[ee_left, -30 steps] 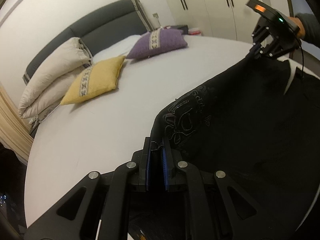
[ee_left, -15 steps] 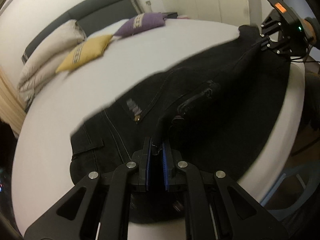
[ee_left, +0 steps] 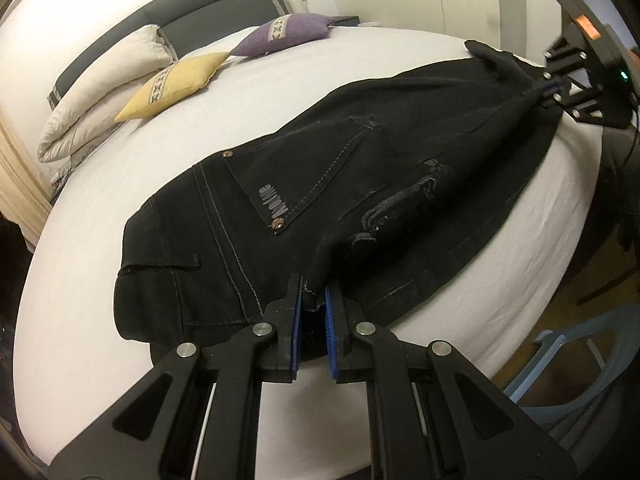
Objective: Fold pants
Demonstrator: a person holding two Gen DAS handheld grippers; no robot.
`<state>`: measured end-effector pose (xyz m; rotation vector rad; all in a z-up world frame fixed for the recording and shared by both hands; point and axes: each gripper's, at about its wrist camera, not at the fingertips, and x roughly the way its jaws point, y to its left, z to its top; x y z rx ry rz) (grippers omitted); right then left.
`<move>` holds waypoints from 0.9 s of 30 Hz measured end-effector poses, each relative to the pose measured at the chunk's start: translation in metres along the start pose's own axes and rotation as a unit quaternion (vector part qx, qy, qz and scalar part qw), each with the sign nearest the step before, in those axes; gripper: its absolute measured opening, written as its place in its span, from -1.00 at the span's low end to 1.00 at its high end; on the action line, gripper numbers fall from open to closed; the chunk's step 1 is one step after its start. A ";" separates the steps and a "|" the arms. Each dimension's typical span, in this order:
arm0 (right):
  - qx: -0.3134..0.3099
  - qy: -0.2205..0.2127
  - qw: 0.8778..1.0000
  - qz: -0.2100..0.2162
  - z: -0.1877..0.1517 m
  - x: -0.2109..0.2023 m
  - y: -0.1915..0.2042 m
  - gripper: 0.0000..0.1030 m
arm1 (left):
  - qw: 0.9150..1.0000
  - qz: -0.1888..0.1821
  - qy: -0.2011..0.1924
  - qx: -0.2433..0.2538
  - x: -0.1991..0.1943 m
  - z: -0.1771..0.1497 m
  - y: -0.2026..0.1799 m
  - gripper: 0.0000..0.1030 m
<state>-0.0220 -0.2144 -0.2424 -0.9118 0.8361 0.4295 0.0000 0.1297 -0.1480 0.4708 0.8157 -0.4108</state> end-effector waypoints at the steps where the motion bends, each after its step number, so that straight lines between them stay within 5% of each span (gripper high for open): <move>1: -0.004 0.001 1.000 -0.001 0.000 0.000 0.003 -0.94 | 1.000 0.001 0.003 0.000 0.000 -0.002 -0.001 -0.83; 21: -0.022 0.010 1.000 -0.011 0.001 0.006 0.035 -0.93 | 1.000 -0.002 0.015 -0.021 0.004 -0.021 0.009 -0.75; 25: -0.046 0.007 0.998 -0.030 -0.004 0.009 0.044 -0.93 | 1.000 0.000 0.018 -0.020 -0.004 -0.017 0.005 -0.65; 27: -0.051 0.003 0.998 -0.041 -0.006 0.010 0.047 -0.91 | 0.999 -0.019 0.021 -0.030 -0.013 -0.015 0.007 -0.38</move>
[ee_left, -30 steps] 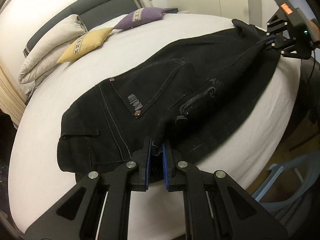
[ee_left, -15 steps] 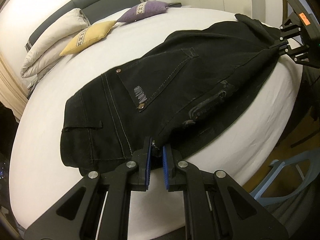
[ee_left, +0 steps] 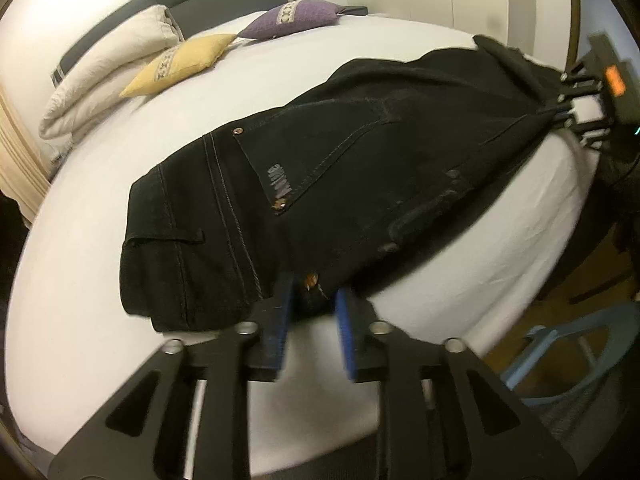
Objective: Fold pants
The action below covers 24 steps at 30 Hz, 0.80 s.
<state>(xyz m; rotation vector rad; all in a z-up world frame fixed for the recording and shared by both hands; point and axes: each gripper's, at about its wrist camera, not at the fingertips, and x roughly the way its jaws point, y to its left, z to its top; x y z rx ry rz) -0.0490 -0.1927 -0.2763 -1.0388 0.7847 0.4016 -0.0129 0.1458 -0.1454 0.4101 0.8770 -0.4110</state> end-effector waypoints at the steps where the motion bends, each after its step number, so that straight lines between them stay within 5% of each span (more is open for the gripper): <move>1: 0.004 0.000 1.000 0.000 0.000 0.000 0.000 -0.91 | 1.000 -0.012 0.001 -0.006 -0.005 0.000 0.000 0.02; 2: 0.012 0.001 1.000 0.001 0.000 0.000 -0.001 -0.91 | 1.000 -0.017 0.000 -0.009 -0.011 0.000 0.003 0.24; 8: 0.030 -0.003 0.999 -0.012 -0.001 -0.002 0.000 -0.88 | 0.997 -0.051 -0.034 -0.037 -0.037 0.029 -0.008 0.26; 13: 0.055 -0.008 0.998 -0.001 -0.005 -0.010 -0.005 -0.74 | 0.995 -0.058 -0.048 -0.065 -0.006 0.087 -0.029 0.26; 14: 0.076 -0.009 0.997 0.013 -0.009 -0.015 -0.011 -0.55 | 0.995 -0.064 -0.032 -0.073 0.009 0.095 -0.033 0.26; 15: 0.099 -0.013 0.995 0.029 -0.013 -0.020 -0.017 -0.13 | 0.994 -0.072 -0.012 -0.080 0.027 0.099 -0.038 0.26; 17: 0.159 -0.026 0.985 0.067 -0.025 -0.031 -0.035 0.25 | 0.993 -0.074 0.025 -0.083 0.055 0.100 -0.046 0.26; 19: 0.250 -0.038 0.962 0.097 -0.049 -0.039 -0.066 0.25 | 0.994 -0.064 0.042 -0.080 0.073 0.094 -0.055 0.26; 22: 0.416 -0.021 0.902 0.113 -0.107 -0.028 -0.133 0.25 | 0.992 -0.064 0.029 -0.106 0.073 0.090 -0.053 0.26; 24: 0.549 -0.015 0.825 0.131 -0.162 -0.012 -0.180 0.25 | 0.991 -0.064 0.031 -0.110 0.074 0.092 -0.053 0.26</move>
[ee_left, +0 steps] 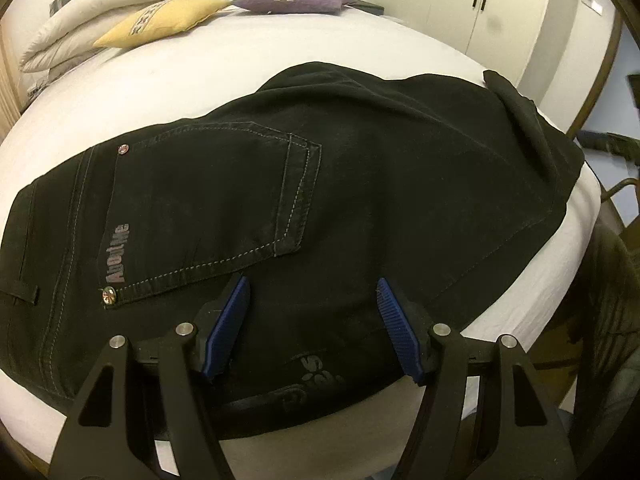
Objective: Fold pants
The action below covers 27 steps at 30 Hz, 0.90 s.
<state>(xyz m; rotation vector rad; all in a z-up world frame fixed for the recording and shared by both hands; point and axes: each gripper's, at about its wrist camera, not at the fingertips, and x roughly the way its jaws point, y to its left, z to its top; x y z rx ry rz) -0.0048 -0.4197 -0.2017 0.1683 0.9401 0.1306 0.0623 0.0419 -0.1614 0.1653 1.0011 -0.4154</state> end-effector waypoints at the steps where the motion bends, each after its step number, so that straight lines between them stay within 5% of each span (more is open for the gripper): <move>1: 0.097 -0.010 0.995 0.023 0.010 -0.002 -0.044 0.25 | 1.000 0.002 0.003 0.002 0.001 0.002 -0.001 0.26; 5: 0.287 -0.029 0.955 0.065 0.020 0.010 -0.134 0.25 | 1.000 0.010 0.009 0.000 0.009 0.009 -0.004 0.28; 9: 0.354 -0.009 0.930 0.095 0.023 0.040 -0.163 0.25 | 1.000 0.017 0.006 -0.002 0.012 0.008 -0.009 0.29; 14: 0.446 0.004 0.885 0.136 0.006 0.074 -0.188 0.25 | 1.000 0.017 0.006 -0.002 0.014 0.007 -0.010 0.29; 17: 0.452 -0.007 0.879 0.152 0.009 0.077 -0.189 0.21 | 1.000 0.017 0.004 -0.003 0.014 0.005 -0.010 0.30; 21: 0.455 -0.004 0.875 0.168 0.014 0.087 -0.192 -0.44 | 1.000 0.018 0.001 -0.005 0.016 0.003 -0.008 0.31; 27: 0.423 -0.016 0.894 0.149 0.018 0.082 -0.183 -0.86 | 1.000 0.019 -0.001 -0.005 0.013 -0.001 -0.005 0.31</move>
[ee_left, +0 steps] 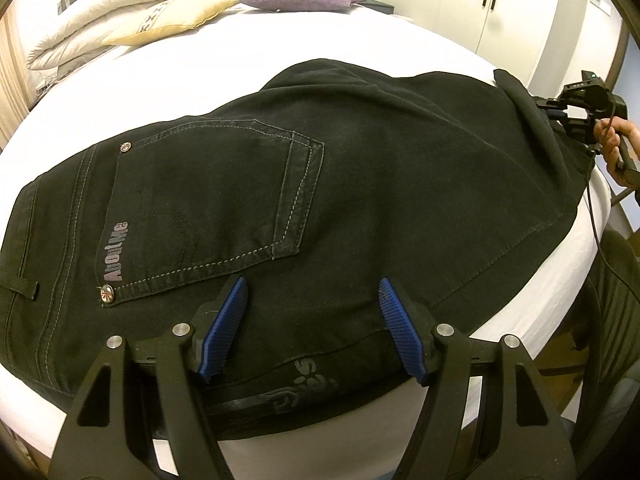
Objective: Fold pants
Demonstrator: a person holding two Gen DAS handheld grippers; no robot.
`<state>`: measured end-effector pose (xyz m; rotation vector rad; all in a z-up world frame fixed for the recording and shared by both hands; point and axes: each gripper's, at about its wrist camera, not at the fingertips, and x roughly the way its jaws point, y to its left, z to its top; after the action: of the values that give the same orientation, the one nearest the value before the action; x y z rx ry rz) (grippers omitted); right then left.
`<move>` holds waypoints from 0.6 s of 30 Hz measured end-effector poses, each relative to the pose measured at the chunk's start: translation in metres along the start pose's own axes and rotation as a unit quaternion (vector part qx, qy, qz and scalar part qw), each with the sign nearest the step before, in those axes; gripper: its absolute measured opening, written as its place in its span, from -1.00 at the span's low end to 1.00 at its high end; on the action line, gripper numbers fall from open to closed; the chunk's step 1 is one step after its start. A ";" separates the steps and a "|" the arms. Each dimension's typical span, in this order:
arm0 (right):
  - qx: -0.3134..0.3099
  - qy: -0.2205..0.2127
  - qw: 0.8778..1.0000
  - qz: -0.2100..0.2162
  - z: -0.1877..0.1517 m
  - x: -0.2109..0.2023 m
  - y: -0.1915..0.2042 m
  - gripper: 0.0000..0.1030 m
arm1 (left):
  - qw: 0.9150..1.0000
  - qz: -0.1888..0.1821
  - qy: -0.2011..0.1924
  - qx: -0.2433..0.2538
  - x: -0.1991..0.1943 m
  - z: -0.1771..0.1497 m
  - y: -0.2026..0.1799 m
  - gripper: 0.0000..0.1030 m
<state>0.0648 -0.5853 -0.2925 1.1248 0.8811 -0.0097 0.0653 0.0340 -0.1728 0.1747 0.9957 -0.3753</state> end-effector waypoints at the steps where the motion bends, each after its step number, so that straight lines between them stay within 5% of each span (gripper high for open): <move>1: -0.003 -0.007 1.000 0.000 -0.001 -0.003 0.001 -0.87 | 1.000 0.000 0.000 0.000 0.000 0.000 0.000 0.31; 9: -0.020 -0.101 0.995 -0.011 -0.021 -0.071 0.000 -0.91 | 1.000 0.016 -0.016 -0.014 -0.003 -0.001 -0.004 0.45; 18: 0.054 -0.105 0.992 -0.047 -0.057 -0.078 -0.067 -0.93 | 0.999 0.036 -0.012 -0.019 -0.002 0.004 -0.013 0.61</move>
<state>-0.0510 -0.6037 -0.3043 1.1583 0.7510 -0.2519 0.0624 0.0214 -0.1683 0.1713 0.9700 -0.2920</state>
